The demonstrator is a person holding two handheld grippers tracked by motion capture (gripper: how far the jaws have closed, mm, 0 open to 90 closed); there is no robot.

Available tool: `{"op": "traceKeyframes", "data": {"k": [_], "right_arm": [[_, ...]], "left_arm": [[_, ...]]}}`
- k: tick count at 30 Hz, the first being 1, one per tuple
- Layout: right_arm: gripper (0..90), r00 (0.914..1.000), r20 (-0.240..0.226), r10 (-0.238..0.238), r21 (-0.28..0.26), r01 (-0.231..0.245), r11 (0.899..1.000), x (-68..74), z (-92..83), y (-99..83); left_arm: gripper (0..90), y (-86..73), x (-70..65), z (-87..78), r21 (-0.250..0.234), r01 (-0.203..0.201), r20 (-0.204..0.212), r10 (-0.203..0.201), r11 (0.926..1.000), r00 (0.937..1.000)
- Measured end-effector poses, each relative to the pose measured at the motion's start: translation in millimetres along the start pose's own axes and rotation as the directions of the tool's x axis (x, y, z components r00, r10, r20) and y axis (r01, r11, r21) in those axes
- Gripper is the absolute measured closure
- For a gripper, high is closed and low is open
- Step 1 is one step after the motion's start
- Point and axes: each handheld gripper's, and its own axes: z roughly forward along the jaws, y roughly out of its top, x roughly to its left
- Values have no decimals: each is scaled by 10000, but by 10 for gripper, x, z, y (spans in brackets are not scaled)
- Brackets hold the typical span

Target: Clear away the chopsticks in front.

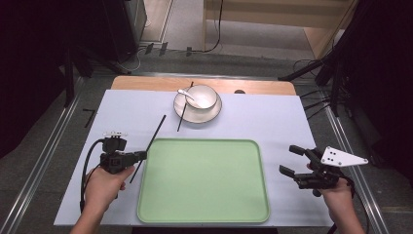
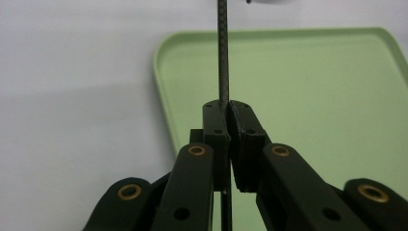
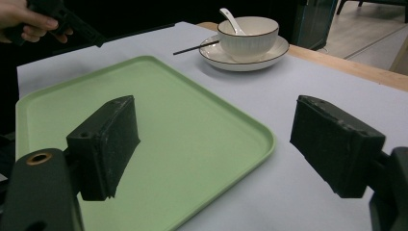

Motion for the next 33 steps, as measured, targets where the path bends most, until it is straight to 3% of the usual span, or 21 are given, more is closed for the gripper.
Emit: {"op": "traceKeyframes", "data": {"k": [2,8,14,17,19,24,33], "right_arm": [[174,10000,-50,-9,4,9,10000,-3,21,8],[174,9998,-208,-65,-4,65,10000,-11,83,38],[174,9993,-342,-135,54,137,9999,-17,129,52],[173,9993,-347,-136,49,138,9999,-15,135,57],[173,9994,-297,-161,81,163,9998,-14,129,57],[173,9995,-286,-158,112,162,9998,-16,130,51],[174,9995,-249,-181,144,185,9997,-6,121,46]], "left_arm": [[864,-77,-67,15,133,-66,-127,67,9999,9999],[862,-278,-181,68,514,165,65,-169,9985,9998],[861,-405,-180,137,777,485,-49,-483,9958,9988],[859,-471,-165,190,1126,396,-82,-390,9928,9992],[858,-505,-151,229,1392,545,-70,-540,9888,9985],[856,-530,-186,313,1729,402,-127,-386,9841,9992],[844,-523,-179,326,1645,180,39,-189,9862,9998]]}}
